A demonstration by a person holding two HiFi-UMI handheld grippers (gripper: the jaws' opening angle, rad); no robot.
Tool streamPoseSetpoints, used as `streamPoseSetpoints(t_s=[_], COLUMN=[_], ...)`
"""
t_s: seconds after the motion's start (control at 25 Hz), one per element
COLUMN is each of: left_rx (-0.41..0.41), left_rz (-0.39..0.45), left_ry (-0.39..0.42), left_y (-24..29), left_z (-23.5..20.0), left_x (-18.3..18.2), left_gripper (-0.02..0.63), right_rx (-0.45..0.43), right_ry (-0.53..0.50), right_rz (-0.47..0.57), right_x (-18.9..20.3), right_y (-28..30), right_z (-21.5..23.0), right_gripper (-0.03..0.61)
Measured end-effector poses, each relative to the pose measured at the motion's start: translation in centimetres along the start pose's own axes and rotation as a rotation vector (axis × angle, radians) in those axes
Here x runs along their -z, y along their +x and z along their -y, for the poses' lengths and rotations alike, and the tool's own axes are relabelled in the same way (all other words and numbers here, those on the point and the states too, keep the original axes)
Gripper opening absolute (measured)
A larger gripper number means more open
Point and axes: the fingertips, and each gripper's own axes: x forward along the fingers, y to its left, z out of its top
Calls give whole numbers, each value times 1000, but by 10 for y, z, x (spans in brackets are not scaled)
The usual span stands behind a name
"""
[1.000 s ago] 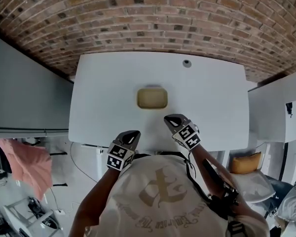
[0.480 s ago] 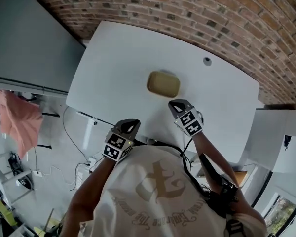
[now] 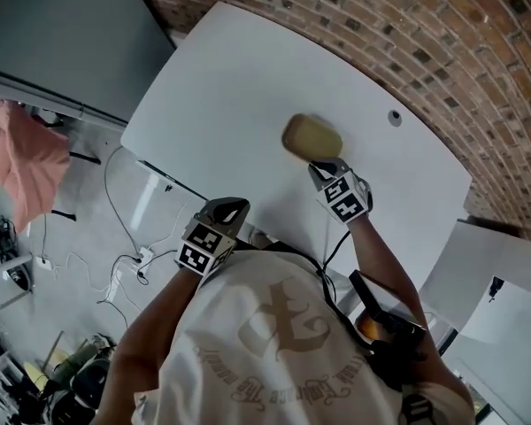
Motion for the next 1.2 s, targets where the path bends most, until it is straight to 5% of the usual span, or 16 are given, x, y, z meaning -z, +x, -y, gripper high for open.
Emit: streamPoseSetpoints(t_s=[0.76, 1.2], left_rx=[-32, -41], left_rz=[18, 13], left_ry=[-49, -38], left_y=[-3, -3], left_z=[-4, 0], left_x=[6, 7], left_gripper=[3, 3], right_rx=[-18, 10], right_ry=[-163, -159], right_rz=[-178, -134], right_x=[10, 2], right_y=[24, 17], right_z=[1, 6], right_gripper=[44, 26])
